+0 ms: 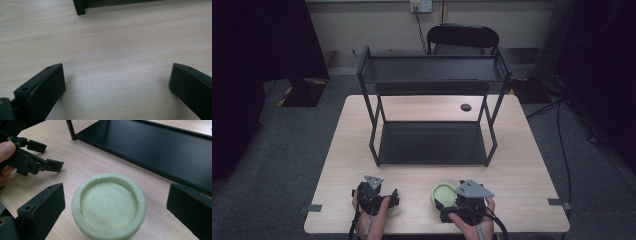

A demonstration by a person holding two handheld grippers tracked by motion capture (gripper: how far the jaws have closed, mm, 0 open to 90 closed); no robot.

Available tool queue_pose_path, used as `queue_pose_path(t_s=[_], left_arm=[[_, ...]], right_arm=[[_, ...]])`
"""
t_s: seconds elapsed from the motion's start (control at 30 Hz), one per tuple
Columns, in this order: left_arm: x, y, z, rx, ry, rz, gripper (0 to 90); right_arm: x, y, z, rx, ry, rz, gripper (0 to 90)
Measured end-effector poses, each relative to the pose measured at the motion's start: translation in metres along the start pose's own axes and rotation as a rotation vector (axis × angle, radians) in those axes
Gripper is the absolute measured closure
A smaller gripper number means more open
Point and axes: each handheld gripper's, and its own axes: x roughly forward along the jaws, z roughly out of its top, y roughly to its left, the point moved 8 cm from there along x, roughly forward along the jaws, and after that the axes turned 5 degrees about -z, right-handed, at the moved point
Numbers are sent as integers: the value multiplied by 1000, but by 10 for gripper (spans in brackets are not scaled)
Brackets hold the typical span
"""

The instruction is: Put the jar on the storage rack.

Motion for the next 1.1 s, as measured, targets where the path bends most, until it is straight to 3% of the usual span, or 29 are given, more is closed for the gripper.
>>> queue_pose_path(t_s=[0.2,0.37,0.9,1.1], left_arm=[[0,0,0,0,0,0,0],[0,0,0,0,0,0,0],[0,0,0,0,0,0,0],[0,0,0,0,0,0,0]], right_arm=[[13,6,-2,-3,20,31,14],[21,3,-7,-7,43,22,13],[37,4,-28,0,97,55,25],[41,5,-32,-6,110,72,81]])
